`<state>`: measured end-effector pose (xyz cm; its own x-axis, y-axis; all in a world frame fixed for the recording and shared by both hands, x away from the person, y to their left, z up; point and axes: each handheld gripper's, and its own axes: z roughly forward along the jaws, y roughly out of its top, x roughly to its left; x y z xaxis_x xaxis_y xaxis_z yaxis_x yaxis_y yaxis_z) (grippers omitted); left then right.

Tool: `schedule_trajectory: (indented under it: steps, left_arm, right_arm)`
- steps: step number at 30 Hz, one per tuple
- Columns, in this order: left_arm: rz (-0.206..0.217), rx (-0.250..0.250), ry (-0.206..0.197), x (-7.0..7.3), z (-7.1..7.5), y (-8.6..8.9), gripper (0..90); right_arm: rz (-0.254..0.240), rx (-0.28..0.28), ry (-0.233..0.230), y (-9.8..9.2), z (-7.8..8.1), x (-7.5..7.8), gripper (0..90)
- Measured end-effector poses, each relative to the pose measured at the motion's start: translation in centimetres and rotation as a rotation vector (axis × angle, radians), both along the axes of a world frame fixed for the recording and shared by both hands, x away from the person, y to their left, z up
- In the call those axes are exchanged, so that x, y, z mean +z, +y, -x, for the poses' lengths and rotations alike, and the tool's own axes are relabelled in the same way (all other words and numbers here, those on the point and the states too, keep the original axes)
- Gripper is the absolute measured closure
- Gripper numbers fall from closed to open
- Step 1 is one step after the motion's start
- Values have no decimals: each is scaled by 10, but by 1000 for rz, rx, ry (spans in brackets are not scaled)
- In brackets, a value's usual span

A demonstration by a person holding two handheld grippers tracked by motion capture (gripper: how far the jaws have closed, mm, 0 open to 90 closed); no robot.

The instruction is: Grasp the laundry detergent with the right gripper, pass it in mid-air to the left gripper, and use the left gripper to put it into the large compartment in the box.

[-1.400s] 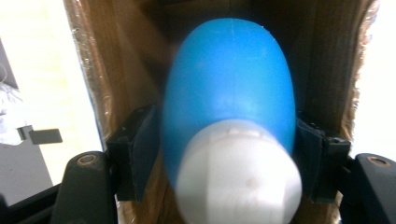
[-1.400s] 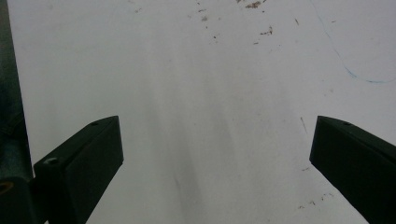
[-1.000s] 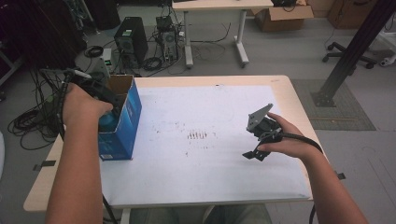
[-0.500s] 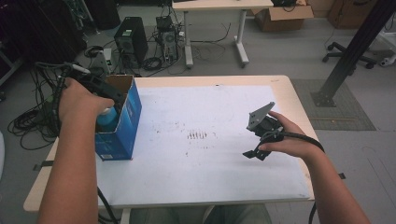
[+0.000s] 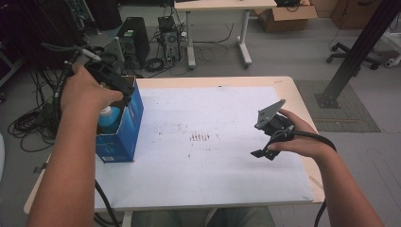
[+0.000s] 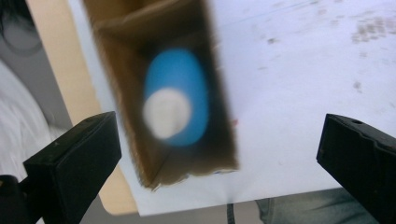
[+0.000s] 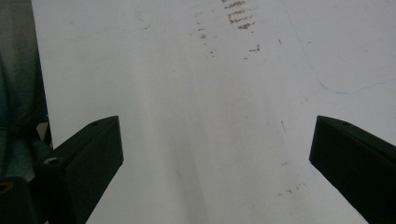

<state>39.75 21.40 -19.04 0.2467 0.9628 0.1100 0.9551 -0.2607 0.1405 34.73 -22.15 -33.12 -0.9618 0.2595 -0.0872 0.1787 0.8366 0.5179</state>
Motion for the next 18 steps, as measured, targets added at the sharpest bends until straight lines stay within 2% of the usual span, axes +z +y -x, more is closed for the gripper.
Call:
schedule_trajectory:
  steps: [2, 4, 7, 13, 18]
  left_arm:
    - [0, -81, -12, 8, 1, -14, 2]
    - [19, -165, -16, 11, 2, -28, 2]
    - [28, -260, -19, 14, 3, -47, 2]
    - [33, -433, 2, 10, 6, -75, 2]
    - [19, -576, 32, 5, 15, -94, 2]
  right_arm:
    - [4, -5, -6, -3, -1, 6, 30]
    - [16, -5, -17, -4, -3, 14, 30]
    - [36, -6, -29, -7, -4, 25, 30]
    - [65, 2, -31, -8, -2, 44, 30]
    - [111, 9, -23, -6, -2, 49, 31]
